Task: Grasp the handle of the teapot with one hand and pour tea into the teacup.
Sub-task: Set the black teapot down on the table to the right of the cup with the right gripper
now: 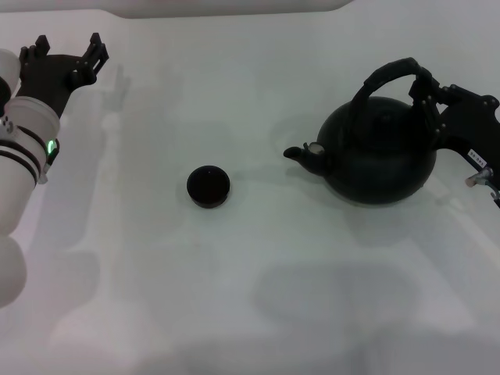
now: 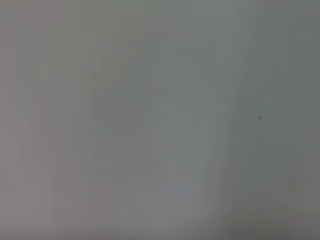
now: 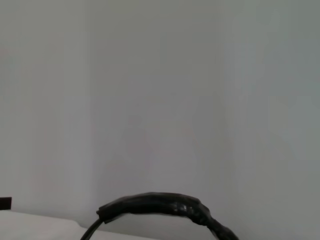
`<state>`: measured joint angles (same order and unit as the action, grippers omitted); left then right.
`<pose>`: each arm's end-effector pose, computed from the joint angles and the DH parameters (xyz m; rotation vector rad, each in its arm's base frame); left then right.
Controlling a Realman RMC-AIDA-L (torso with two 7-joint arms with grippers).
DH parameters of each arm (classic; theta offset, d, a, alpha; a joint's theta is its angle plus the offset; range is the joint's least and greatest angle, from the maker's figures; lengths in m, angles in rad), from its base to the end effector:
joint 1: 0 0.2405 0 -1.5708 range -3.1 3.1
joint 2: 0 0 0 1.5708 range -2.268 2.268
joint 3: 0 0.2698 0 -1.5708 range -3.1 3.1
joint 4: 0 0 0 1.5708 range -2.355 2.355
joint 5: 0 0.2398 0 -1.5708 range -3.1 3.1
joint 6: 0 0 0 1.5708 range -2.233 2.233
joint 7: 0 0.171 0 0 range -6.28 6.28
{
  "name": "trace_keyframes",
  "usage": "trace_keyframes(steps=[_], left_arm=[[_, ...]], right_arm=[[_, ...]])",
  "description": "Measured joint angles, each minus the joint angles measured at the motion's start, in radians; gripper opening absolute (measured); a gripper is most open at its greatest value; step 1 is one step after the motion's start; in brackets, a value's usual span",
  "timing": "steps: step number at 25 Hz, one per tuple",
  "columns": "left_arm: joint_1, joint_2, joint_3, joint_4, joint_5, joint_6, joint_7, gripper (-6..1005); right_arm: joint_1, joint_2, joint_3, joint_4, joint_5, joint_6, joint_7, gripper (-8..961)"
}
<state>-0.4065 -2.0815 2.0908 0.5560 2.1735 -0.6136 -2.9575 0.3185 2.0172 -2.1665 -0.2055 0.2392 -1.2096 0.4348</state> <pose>-0.3263 0.4184 -0.0806 -1.6098 -0.8158 -0.5143 0.3575 0.3263 -0.0689 -1.9768 0.5832 0.7873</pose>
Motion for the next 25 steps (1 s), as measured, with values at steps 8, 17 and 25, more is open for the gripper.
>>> trace_keyframes(steps=[8, 17, 25], left_arm=[[0.0, -0.001, 0.0, -0.001, 0.0, -0.015, 0.0, 858], [0.0, 0.0, -0.002, -0.001, 0.0, -0.018, 0.0, 859], [0.005, -0.002, 0.0, -0.001, 0.0, -0.018, 0.0, 859]], right_arm=[[0.0, 0.0, -0.002, -0.001, 0.002, 0.005, -0.007, 115], [0.0, 0.0, 0.008, -0.01, 0.005, 0.007, 0.004, 177], [-0.001, 0.001, 0.009, -0.015, 0.026, 0.02, 0.057, 472]])
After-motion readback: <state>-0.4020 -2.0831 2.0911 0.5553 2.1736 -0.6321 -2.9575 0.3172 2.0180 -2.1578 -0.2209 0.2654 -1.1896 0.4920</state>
